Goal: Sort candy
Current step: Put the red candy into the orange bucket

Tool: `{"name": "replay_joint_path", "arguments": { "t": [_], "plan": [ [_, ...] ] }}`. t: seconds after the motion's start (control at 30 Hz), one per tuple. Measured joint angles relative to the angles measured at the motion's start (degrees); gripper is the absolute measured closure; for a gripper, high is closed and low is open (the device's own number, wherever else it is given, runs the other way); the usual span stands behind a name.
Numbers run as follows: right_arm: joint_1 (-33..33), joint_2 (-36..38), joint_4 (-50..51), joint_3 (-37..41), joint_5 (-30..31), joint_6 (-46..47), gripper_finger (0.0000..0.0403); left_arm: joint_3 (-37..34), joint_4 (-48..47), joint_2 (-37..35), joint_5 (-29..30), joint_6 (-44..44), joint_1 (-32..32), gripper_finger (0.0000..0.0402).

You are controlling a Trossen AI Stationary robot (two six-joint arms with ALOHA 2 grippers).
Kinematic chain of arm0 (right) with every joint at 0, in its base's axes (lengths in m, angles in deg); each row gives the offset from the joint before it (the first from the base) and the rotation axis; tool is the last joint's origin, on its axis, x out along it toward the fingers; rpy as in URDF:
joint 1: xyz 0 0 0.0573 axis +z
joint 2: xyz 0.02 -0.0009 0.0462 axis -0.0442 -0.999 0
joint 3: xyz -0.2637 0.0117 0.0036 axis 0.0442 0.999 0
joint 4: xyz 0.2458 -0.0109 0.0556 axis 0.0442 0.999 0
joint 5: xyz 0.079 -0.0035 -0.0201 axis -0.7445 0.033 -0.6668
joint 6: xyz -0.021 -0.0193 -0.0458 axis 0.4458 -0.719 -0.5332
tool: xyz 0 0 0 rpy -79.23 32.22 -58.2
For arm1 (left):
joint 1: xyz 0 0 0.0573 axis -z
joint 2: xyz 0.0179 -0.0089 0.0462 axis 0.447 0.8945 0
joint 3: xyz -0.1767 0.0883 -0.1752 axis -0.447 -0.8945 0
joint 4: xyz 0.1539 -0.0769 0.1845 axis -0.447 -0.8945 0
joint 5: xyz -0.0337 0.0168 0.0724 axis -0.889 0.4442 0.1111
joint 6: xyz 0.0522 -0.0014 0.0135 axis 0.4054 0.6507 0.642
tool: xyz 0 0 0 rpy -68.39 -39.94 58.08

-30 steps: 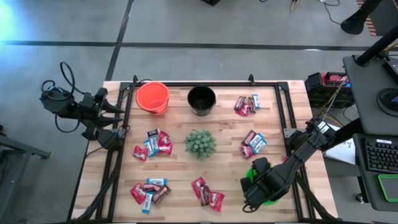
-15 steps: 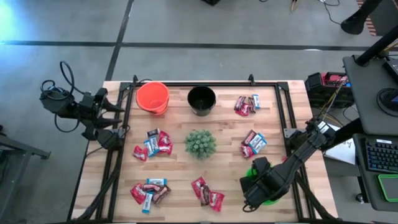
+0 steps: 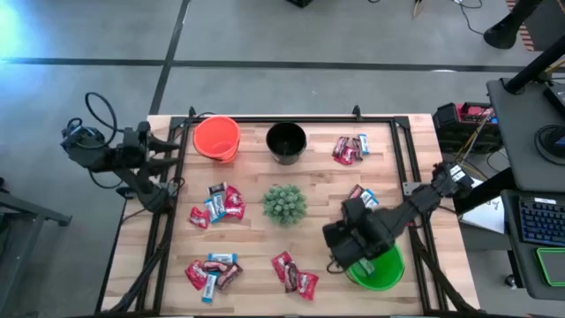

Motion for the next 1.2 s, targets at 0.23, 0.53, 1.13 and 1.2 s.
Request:
{"name": "replay_joint_path", "arguments": {
  "t": [0.23,0.53,1.13,1.2],
  "plan": [
    [-5.4,4.9,0.1,0.0,5.4,-11.5,0.0225,-0.3,-4.4,4.2,3.1,-9.9,0.0,0.0233],
    [-10.2,11.2,0.1,0.1,12.5,-21.0,0.0225,-0.3,-12.7,9.0,5.9,-29.1,0.0,0.0232],
    [-21.3,16.5,0.1,0.1,16.3,-45.5,0.0225,-0.7,-24.0,23.9,5.9,-64.3,-1.6,0.0210],
    [-22.6,17.0,0.1,0.1,16.3,-47.4,0.0225,-0.7,-24.5,26.7,5.7,-68.5,-2.3,0.0210]
  ]
}}
